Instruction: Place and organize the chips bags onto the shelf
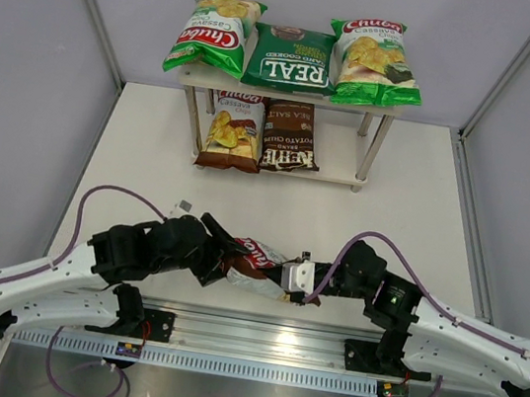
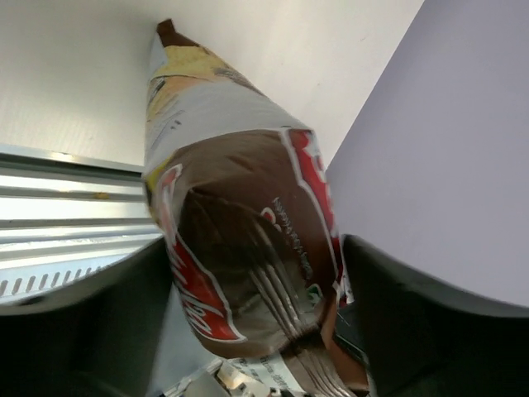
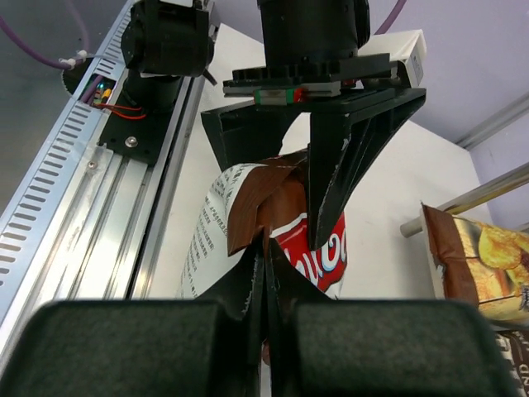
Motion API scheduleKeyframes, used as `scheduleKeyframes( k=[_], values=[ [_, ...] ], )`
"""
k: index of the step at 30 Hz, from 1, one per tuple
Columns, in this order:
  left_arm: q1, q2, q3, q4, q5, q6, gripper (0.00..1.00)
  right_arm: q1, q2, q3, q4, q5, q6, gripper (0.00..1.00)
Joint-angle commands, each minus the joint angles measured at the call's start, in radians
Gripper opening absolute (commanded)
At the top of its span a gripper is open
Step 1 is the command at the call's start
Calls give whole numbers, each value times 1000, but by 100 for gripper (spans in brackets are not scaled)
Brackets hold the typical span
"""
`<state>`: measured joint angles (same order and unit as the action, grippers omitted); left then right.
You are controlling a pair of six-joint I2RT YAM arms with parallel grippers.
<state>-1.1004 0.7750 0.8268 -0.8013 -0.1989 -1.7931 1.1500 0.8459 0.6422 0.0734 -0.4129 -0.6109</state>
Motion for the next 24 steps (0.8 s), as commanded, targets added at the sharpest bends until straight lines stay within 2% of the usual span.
scheduleKeyframes(
  k=[1, 2, 3, 7, 10, 12, 13, 15, 16, 17, 18, 19, 21, 24],
  values=[
    [4, 10, -70, 180, 62, -3, 63, 4, -39, -2, 161, -50, 17, 4],
    [4, 3, -92, 198, 64, -2, 56, 4, -47, -6, 163, -50, 20, 5],
    [4, -3, -101, 212, 56, -2, 44, 4, -50, -10, 163, -44, 22, 5],
    [4, -55, -103, 191, -14, 17, 23, 4, -79, -36, 154, -27, 40, 14],
    [4, -114, -113, 214, -88, 92, 14, 4, -102, -58, 151, -12, 72, 29],
    [4, -167, -132, 301, -137, 194, 10, 4, -114, -62, 137, 23, 103, 40],
    [2, -187, -158, 324, -152, 216, 8, 4, -116, -62, 129, 37, 144, 49],
    [4, -248, -196, 417, -186, 270, 5, 4, -117, -58, 97, 103, 200, 60],
    [4, -273, -239, 454, -195, 317, 4, 4, -114, -40, 82, 138, 273, 84],
    [4, -295, -265, 486, -204, 331, 3, 4, -105, -26, 62, 178, 316, 99],
    [4, -321, -285, 554, -221, 349, 3, 4, -99, -9, 14, 298, 365, 99],
    [2, -365, -304, 583, -232, 403, 3, 4, -90, 28, -12, 374, 467, 99],
    [5, -408, -331, 623, -264, 486, 3, 4, -59, 63, -69, 561, 557, 99],
    [5, -483, -334, 671, -298, 612, 3, -1, -33, 128, -182, 735, 756, 99]
  ],
)
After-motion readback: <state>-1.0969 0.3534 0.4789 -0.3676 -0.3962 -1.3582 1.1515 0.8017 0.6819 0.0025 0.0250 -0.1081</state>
